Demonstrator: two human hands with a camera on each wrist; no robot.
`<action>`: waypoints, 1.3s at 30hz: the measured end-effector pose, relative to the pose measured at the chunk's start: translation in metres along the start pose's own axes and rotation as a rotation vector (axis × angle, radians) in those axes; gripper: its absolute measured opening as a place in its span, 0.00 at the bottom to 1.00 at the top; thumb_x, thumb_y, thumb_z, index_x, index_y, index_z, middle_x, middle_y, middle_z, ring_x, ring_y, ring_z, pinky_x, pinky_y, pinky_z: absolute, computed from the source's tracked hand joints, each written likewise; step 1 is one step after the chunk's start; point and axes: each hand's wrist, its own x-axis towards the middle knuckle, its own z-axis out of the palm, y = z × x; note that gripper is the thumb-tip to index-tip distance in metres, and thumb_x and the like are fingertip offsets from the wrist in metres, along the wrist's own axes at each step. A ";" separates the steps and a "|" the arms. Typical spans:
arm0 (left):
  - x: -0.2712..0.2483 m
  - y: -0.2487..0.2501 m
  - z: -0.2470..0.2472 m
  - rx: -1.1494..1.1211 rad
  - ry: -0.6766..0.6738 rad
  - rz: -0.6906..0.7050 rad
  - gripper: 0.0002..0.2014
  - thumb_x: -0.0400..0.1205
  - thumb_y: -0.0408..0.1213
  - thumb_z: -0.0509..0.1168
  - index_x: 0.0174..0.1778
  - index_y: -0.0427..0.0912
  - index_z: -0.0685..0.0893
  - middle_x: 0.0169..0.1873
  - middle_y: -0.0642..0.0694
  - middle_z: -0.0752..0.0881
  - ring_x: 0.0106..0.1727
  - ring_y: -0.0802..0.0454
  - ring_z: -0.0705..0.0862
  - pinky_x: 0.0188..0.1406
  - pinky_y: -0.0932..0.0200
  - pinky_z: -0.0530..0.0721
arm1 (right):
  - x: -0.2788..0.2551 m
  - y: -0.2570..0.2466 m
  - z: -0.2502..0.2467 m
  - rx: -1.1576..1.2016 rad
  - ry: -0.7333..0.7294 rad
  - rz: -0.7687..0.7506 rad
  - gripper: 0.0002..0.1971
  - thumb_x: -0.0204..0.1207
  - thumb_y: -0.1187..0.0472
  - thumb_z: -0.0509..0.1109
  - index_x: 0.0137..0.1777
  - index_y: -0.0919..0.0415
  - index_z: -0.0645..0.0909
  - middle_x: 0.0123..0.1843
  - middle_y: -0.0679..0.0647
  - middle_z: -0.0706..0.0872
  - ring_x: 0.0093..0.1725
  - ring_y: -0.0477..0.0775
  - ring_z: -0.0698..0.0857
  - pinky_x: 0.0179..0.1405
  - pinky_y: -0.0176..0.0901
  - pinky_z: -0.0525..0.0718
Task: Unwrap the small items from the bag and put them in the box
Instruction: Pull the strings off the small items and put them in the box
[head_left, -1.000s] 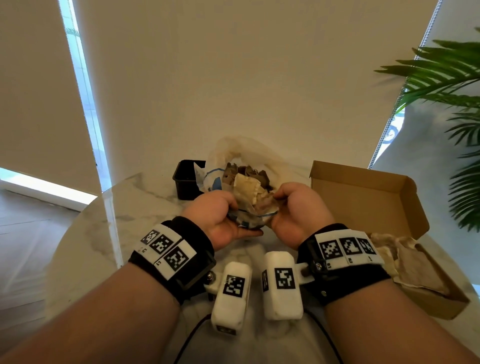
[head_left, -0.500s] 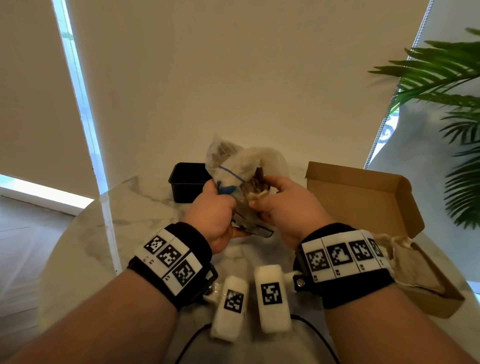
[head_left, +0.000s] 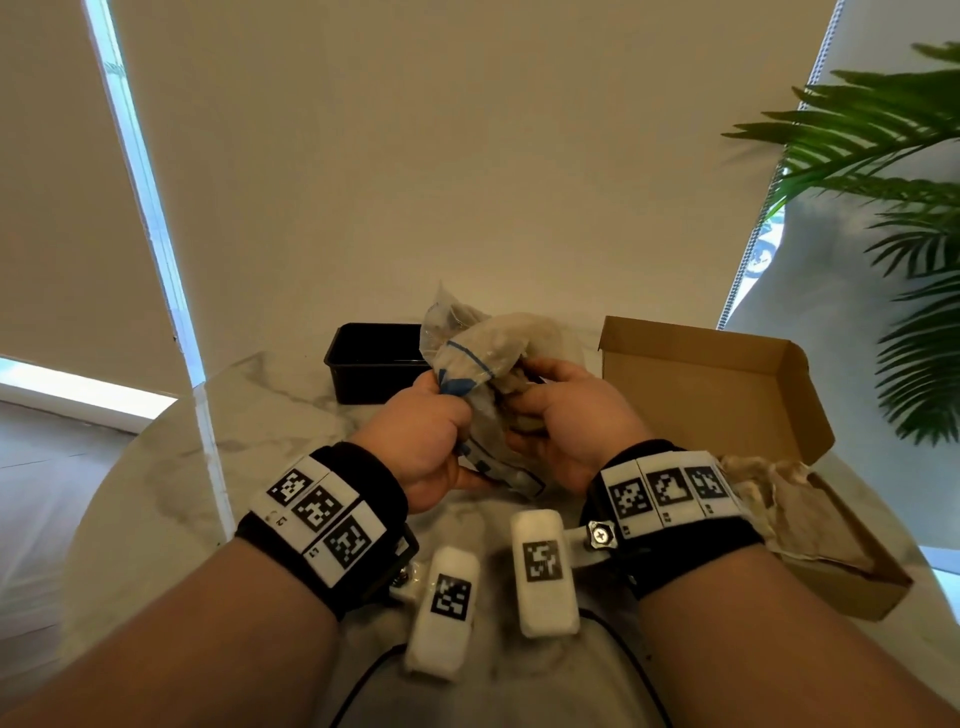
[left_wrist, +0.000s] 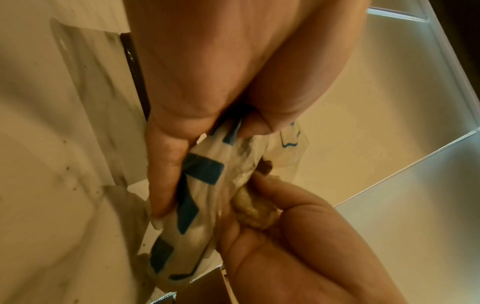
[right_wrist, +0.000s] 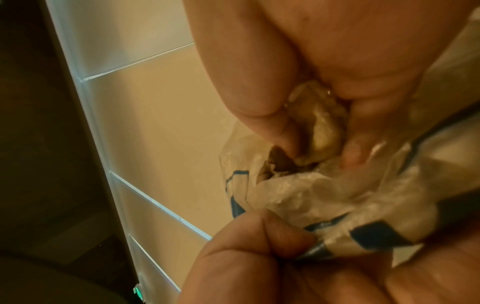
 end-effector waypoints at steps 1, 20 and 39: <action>-0.001 0.000 0.000 0.000 0.000 -0.002 0.30 0.81 0.15 0.49 0.71 0.50 0.75 0.60 0.29 0.87 0.50 0.24 0.91 0.47 0.15 0.84 | -0.001 0.000 0.000 -0.004 -0.035 -0.015 0.22 0.78 0.77 0.68 0.62 0.51 0.83 0.53 0.60 0.92 0.45 0.59 0.89 0.48 0.55 0.88; -0.004 0.002 0.007 -0.074 0.111 -0.107 0.18 0.83 0.17 0.50 0.60 0.28 0.84 0.49 0.26 0.91 0.45 0.27 0.92 0.36 0.28 0.91 | 0.000 -0.008 -0.011 -0.192 0.106 -0.102 0.08 0.75 0.74 0.76 0.48 0.62 0.89 0.49 0.62 0.92 0.49 0.60 0.92 0.43 0.49 0.92; 0.000 0.006 -0.008 0.367 0.347 -0.133 0.10 0.76 0.31 0.69 0.53 0.37 0.87 0.49 0.33 0.91 0.48 0.36 0.91 0.40 0.44 0.88 | -0.019 -0.033 -0.014 0.323 0.043 -0.230 0.12 0.79 0.73 0.71 0.62 0.69 0.84 0.51 0.62 0.93 0.46 0.56 0.93 0.39 0.41 0.91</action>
